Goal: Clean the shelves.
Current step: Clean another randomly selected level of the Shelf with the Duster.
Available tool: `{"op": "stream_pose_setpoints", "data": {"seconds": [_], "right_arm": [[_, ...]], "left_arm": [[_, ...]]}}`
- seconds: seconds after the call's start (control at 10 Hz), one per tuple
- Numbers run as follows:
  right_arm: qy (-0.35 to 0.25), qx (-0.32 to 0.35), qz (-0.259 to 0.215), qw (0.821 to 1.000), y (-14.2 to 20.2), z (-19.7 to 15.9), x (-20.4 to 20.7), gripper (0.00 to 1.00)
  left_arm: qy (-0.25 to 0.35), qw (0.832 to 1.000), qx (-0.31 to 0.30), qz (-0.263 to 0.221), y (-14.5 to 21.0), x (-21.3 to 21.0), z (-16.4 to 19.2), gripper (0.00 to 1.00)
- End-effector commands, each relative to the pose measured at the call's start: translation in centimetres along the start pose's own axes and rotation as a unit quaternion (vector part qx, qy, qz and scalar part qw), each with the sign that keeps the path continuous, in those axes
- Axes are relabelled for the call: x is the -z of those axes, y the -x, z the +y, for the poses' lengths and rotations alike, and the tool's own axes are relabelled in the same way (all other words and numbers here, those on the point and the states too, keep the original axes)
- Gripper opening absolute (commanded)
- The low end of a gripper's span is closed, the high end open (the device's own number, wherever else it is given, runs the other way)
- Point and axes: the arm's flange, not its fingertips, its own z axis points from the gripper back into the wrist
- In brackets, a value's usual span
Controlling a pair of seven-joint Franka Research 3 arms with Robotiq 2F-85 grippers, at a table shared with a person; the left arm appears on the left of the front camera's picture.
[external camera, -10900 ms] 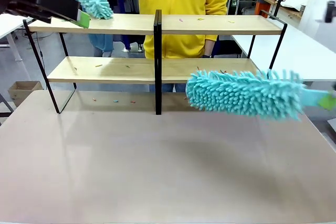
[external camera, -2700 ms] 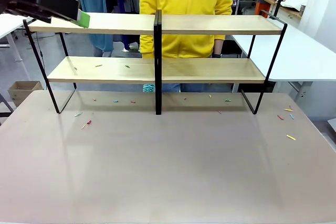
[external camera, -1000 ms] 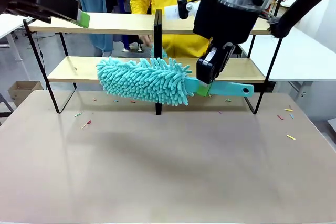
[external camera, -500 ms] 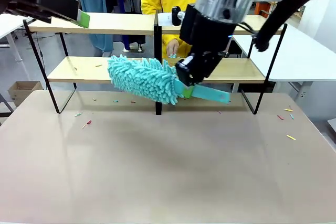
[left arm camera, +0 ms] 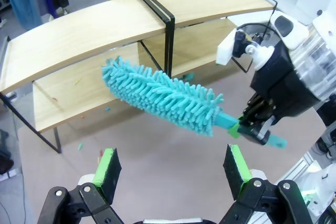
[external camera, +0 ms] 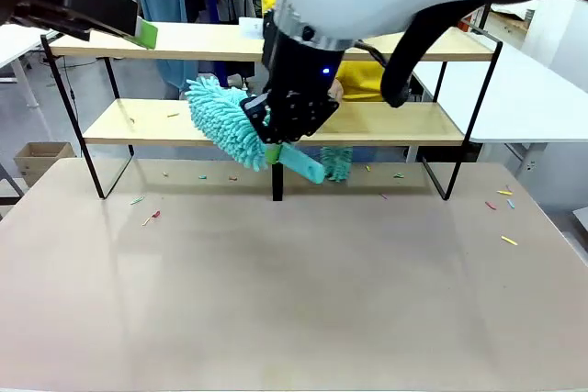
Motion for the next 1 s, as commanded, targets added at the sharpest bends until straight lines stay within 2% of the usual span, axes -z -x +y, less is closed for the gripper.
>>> {"op": "stream_pose_setpoints", "data": {"seconds": [0.0, 0.1, 0.2, 0.3, 0.4, 0.5, 0.6, 0.7, 0.9], "right_arm": [[0.007, -0.010, -0.005, 1.000, -0.4, 0.9, -0.4, 0.12], [-0.037, -0.063, 0.016, 0.997, 0.4, 0.8, -1.2, 0.12], [-0.095, -0.164, 0.069, 0.980, 1.5, 1.7, -1.6, 0.12], [-0.108, -0.223, 0.095, 0.964, 2.1, 2.8, -1.5, 0.12], [-0.108, -0.237, 0.104, 0.960, 2.2, 3.7, -1.3, 0.12], [-0.110, -0.236, 0.108, 0.959, 1.9, 4.6, -0.9, 0.12], [-0.100, -0.216, 0.102, 0.966, 1.4, 4.7, -0.6, 0.12], [-0.079, -0.153, 0.072, 0.982, 0.7, 3.6, -0.5, 0.12], [-0.049, -0.040, -0.011, 0.998, -1.6, 1.3, -0.6, 0.12]], "left_arm": [[0.000, 1.000, 0.000, -0.004, 0.1, 0.0, 0.1, 1.00], [0.000, 1.000, 0.000, -0.004, 0.1, 0.0, 0.1, 1.00], [0.000, 1.000, 0.000, -0.004, 0.1, 0.0, 0.1, 1.00], [0.000, 1.000, 0.000, -0.004, 0.1, 0.0, 0.1, 1.00], [0.000, 1.000, 0.000, -0.004, 0.1, 0.0, 0.1, 1.00], [0.000, 1.000, 0.000, -0.004, 0.1, 0.0, 0.1, 1.00], [0.000, 1.000, 0.000, -0.004, 0.1, 0.0, 0.1, 1.00], [0.000, 1.000, 0.000, -0.004, 0.1, 0.0, 0.1, 1.00], [0.000, 1.000, 0.000, -0.004, 0.1, 0.0, 0.1, 1.00]]}}
